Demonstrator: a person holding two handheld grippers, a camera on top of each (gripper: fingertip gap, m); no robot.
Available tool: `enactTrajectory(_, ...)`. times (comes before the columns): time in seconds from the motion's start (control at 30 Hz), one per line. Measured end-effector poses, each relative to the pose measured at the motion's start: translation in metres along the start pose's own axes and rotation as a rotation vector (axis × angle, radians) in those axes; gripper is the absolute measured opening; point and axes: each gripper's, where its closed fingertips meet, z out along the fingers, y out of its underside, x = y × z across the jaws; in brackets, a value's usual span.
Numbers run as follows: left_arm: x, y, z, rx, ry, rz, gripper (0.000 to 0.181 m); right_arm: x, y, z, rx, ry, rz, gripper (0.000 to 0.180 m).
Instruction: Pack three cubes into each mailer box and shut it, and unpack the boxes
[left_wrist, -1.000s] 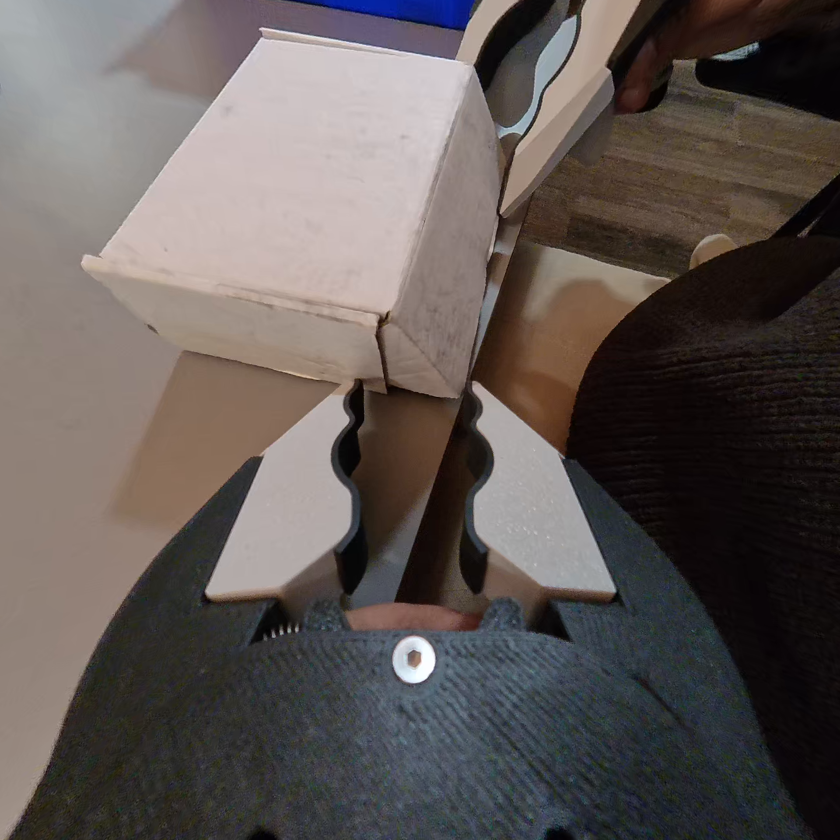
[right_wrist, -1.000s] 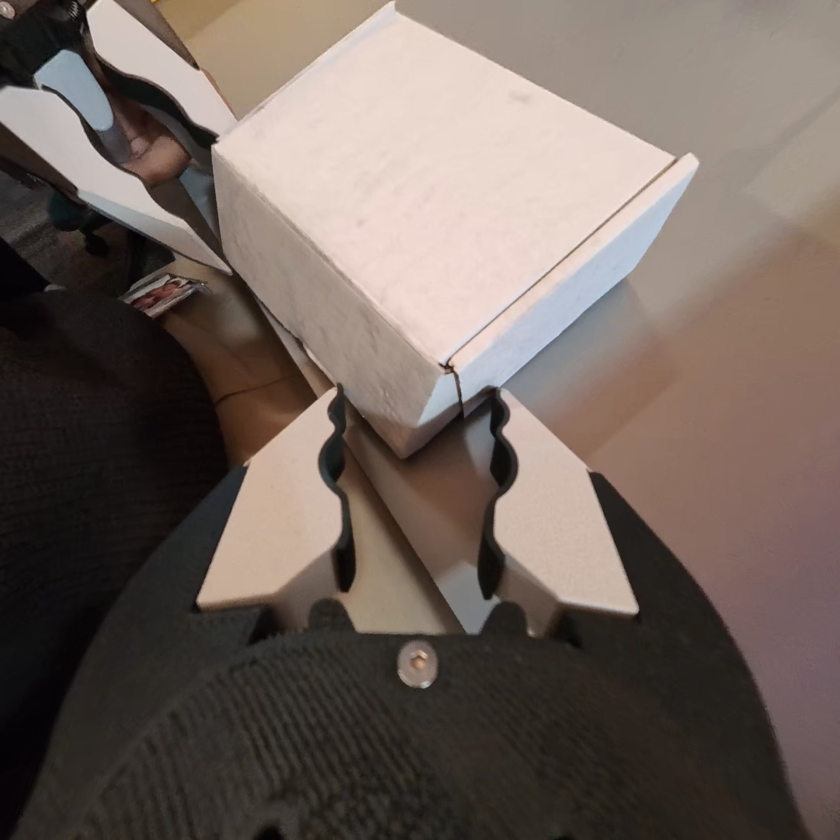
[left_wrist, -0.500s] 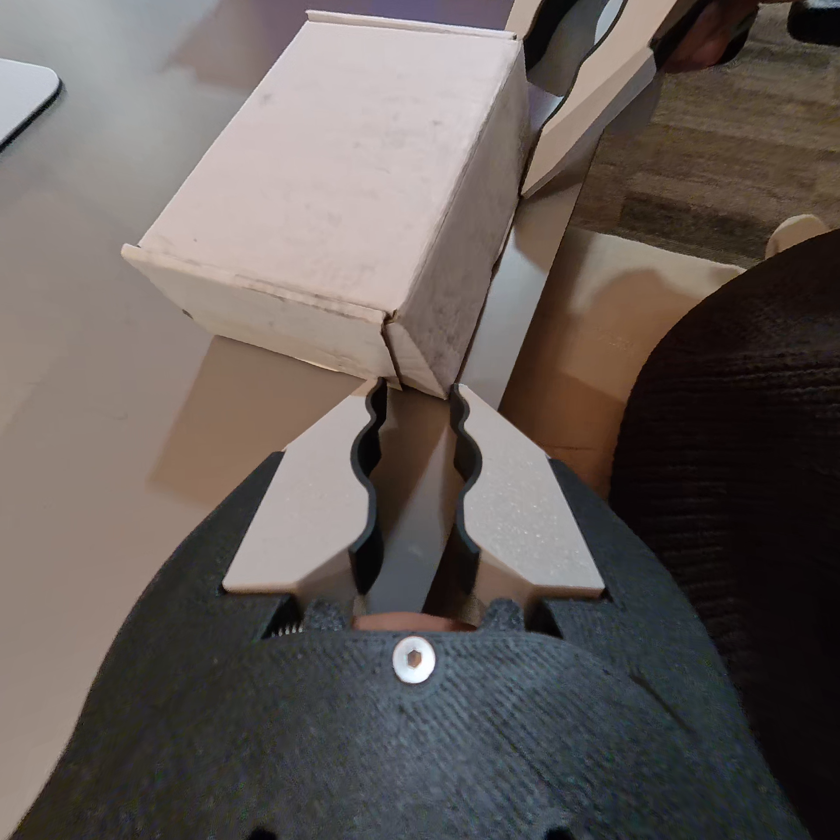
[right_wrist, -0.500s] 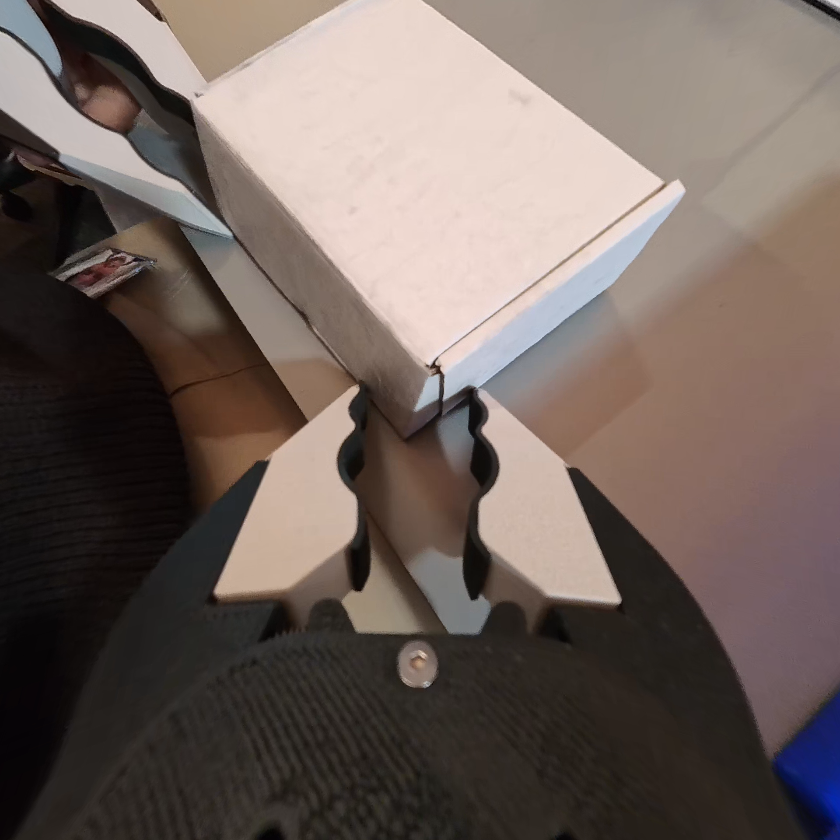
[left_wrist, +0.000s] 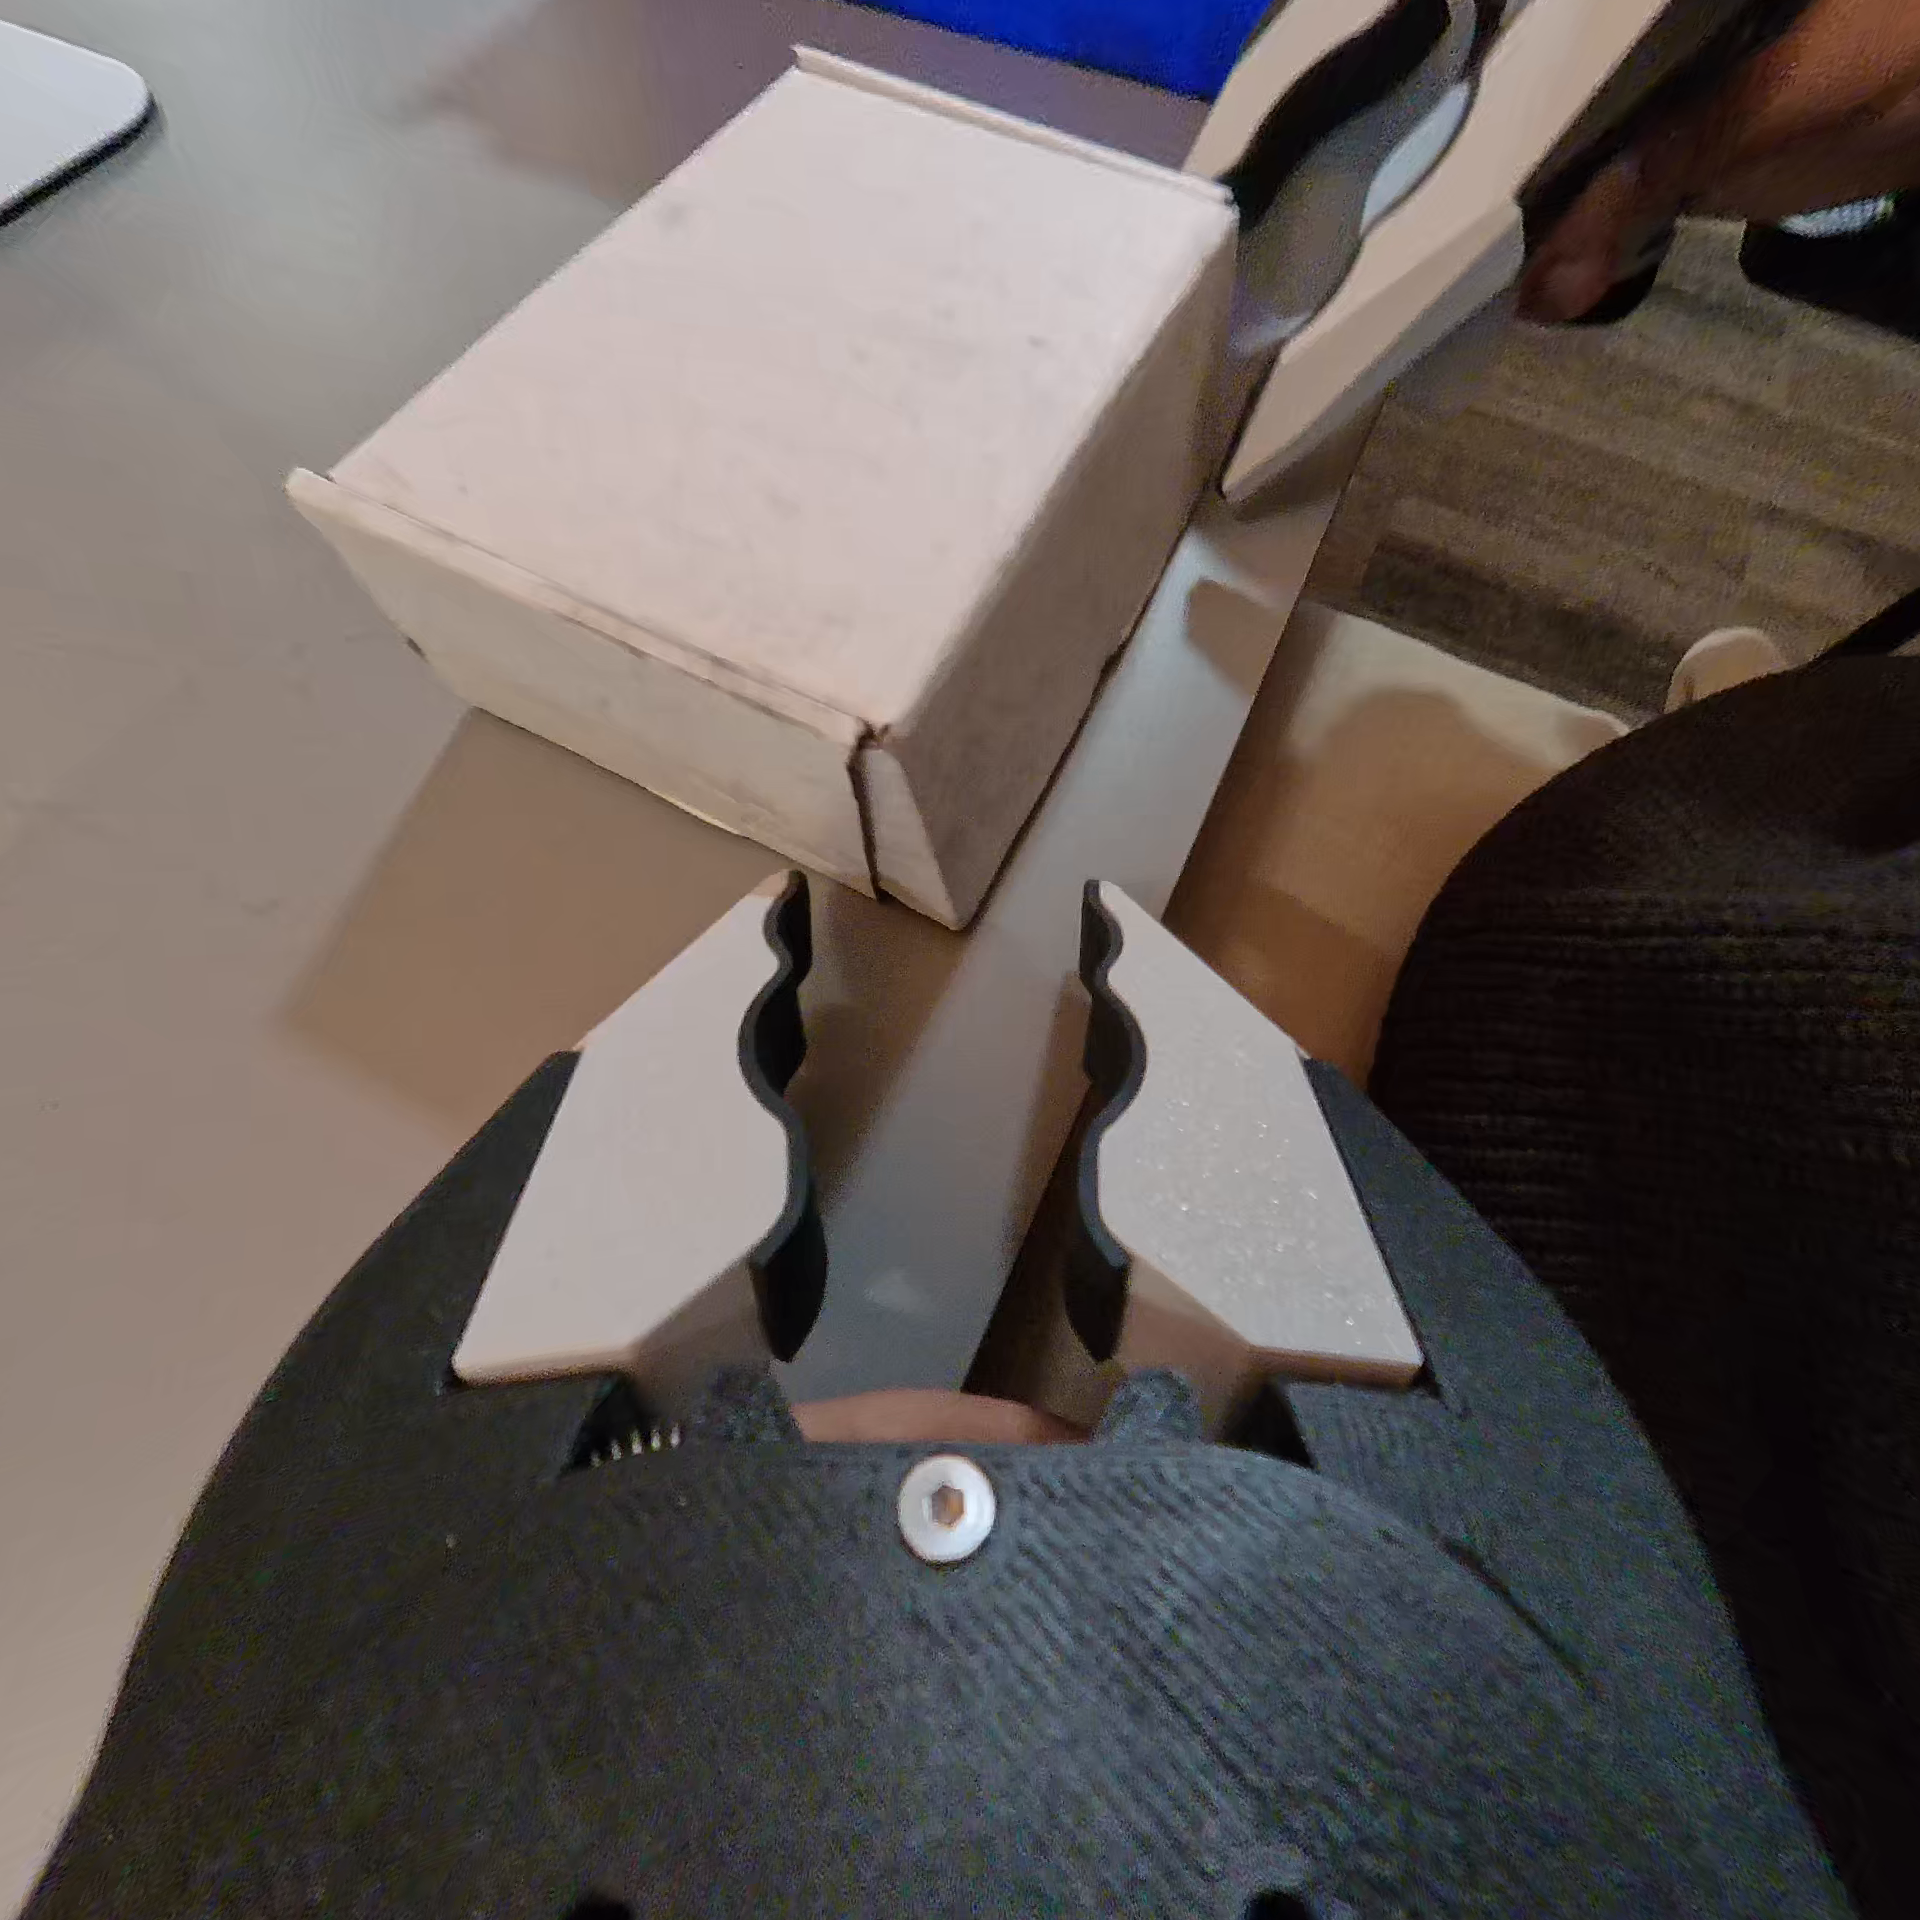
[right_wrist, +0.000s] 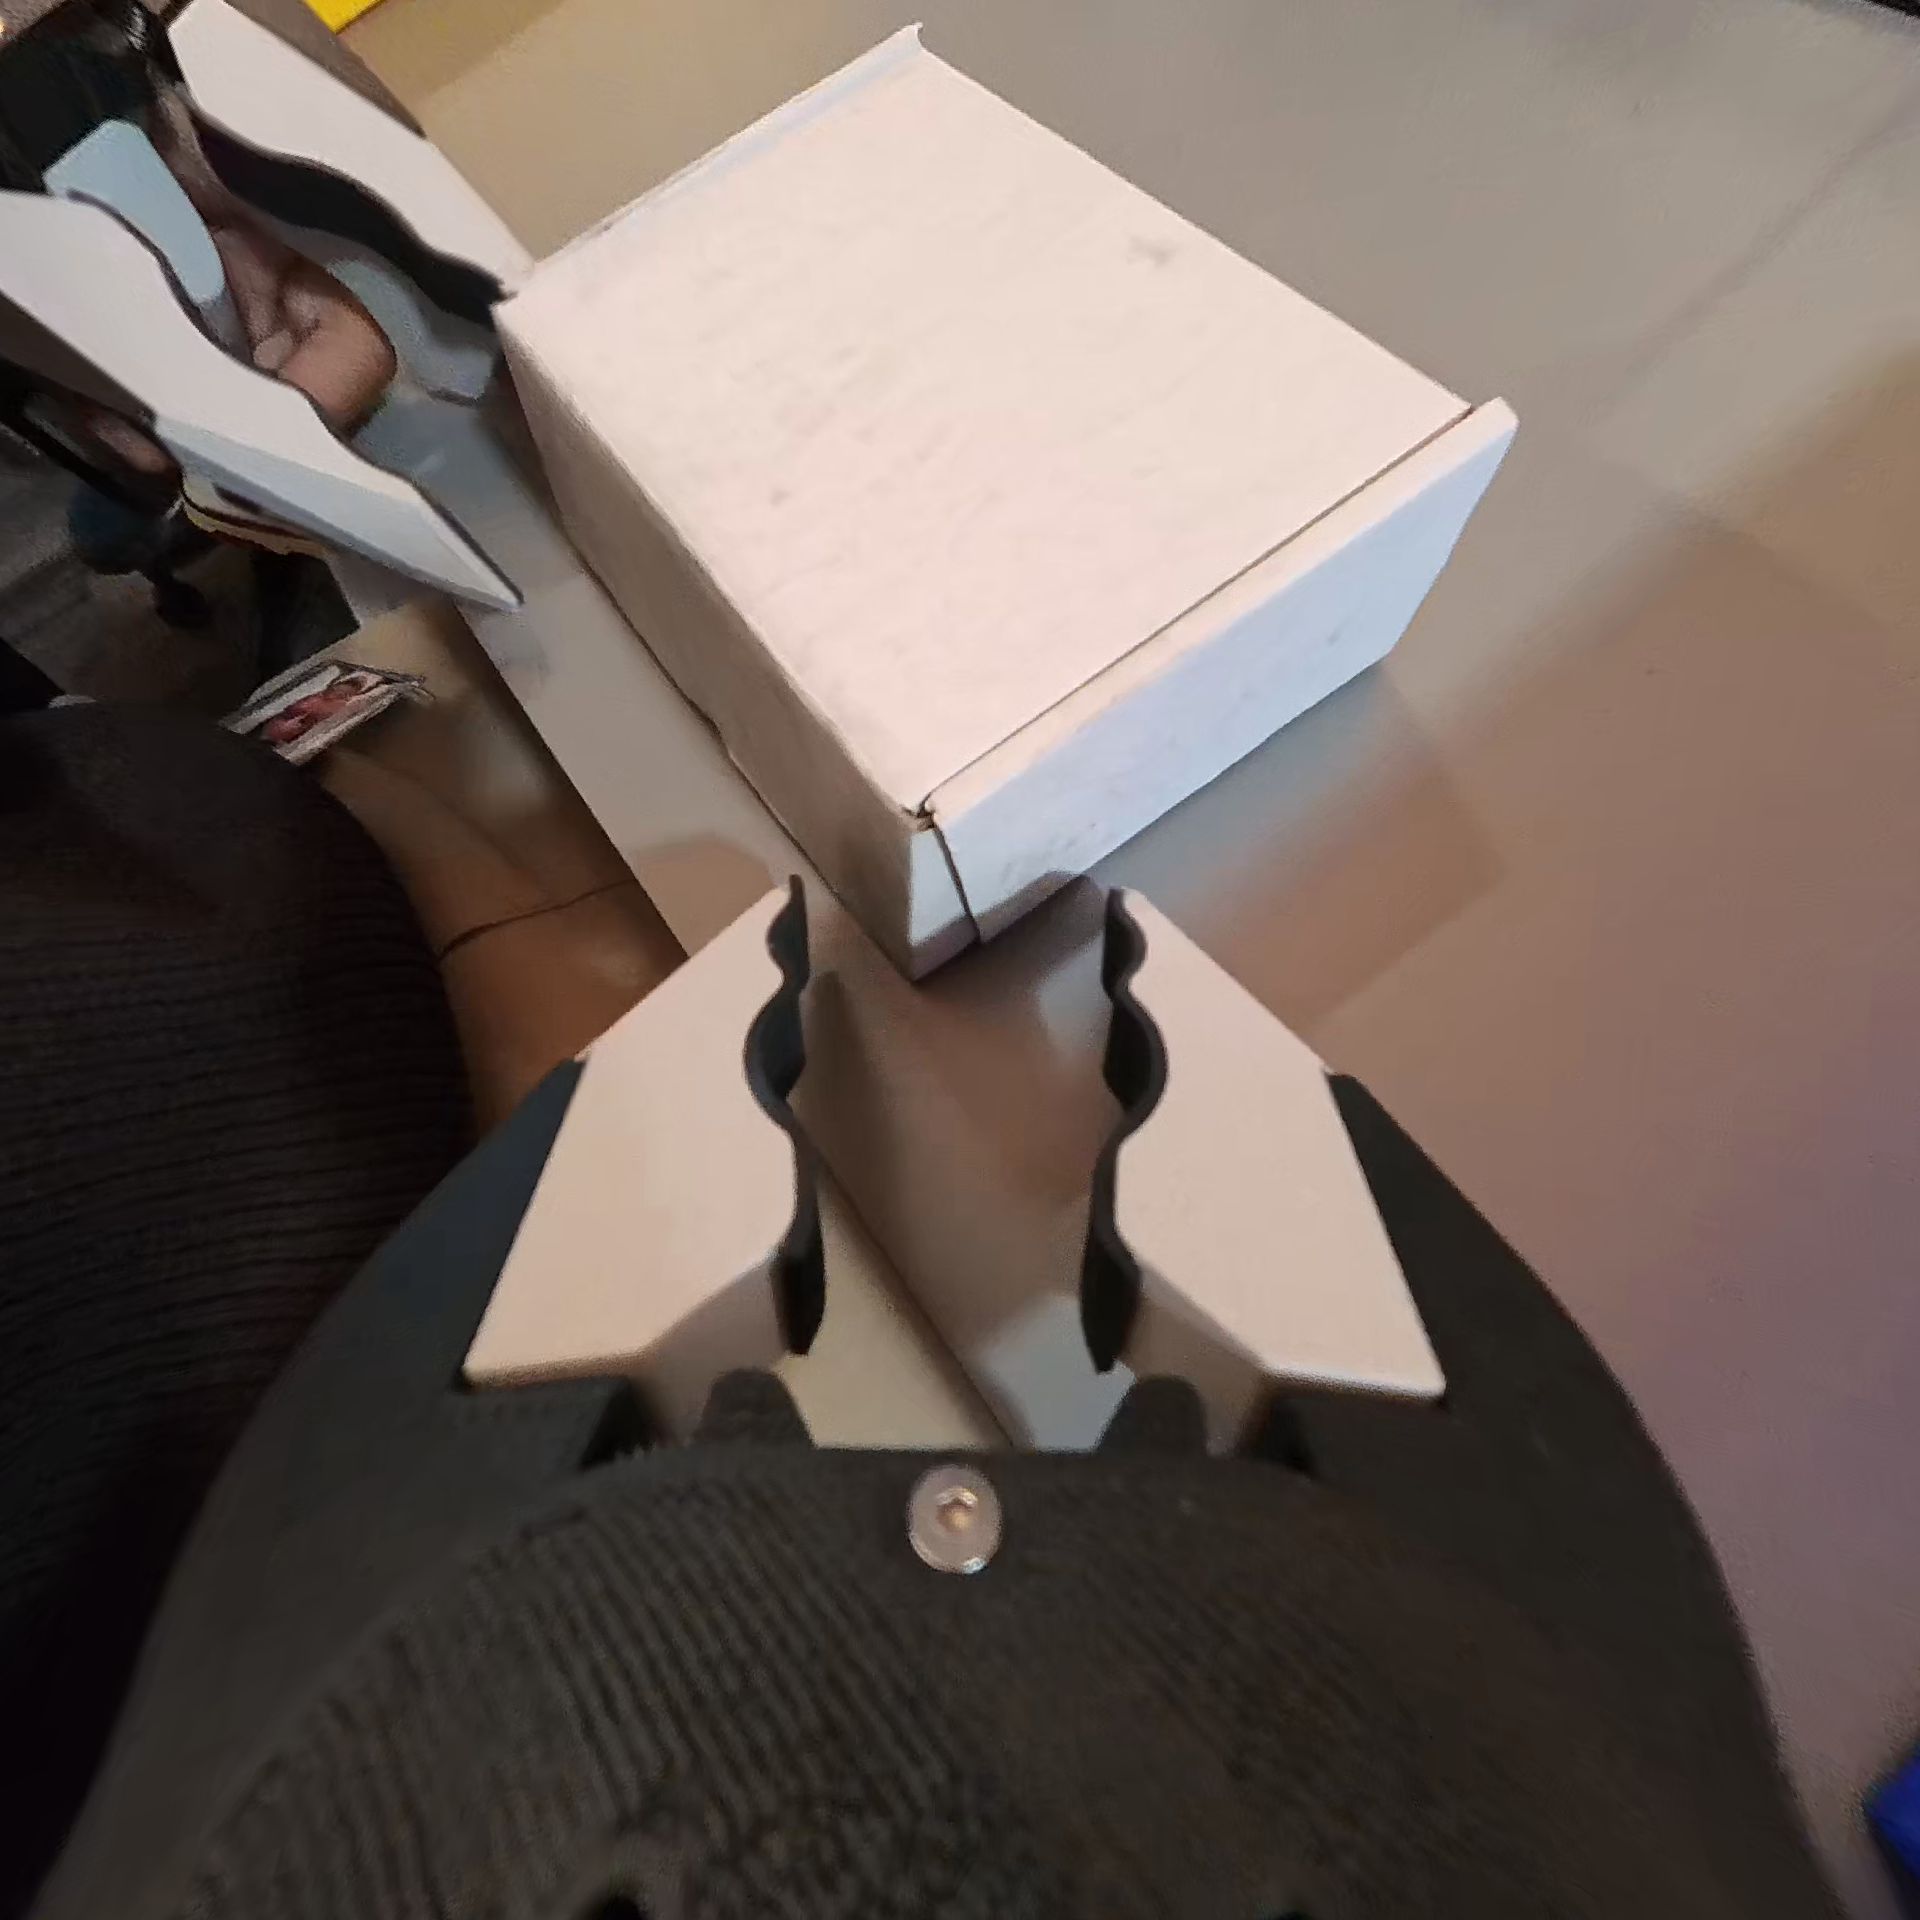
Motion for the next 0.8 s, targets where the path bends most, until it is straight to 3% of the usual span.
enactTrajectory(0.03, -0.002, -0.003, 0.0, 0.016, -0.003, -0.016, 0.053, -0.001, 0.0, 0.0, 0.002, -0.008, 0.0, 0.057)
enactTrajectory(0.23, -0.007, -0.002, 0.01, -0.015, -0.001, -0.034, 0.063, -0.006, -0.004, 0.002, 0.021, -0.027, -0.012, 0.058)
enactTrajectory(0.4, -0.007, -0.004, 0.014, -0.031, 0.047, -0.084, 0.046, -0.001, -0.003, -0.001, 0.025, -0.009, -0.008, 0.056)
enactTrajectory(0.47, -0.004, -0.004, 0.013, -0.03, 0.068, -0.073, 0.044, 0.003, -0.002, -0.001, 0.023, 0.01, -0.008, 0.047)
enactTrajectory(0.8, -0.001, -0.001, 0.012, -0.04, 0.032, 0.026, 0.039, -0.001, 0.002, -0.004, 0.014, 0.006, -0.065, 0.04)
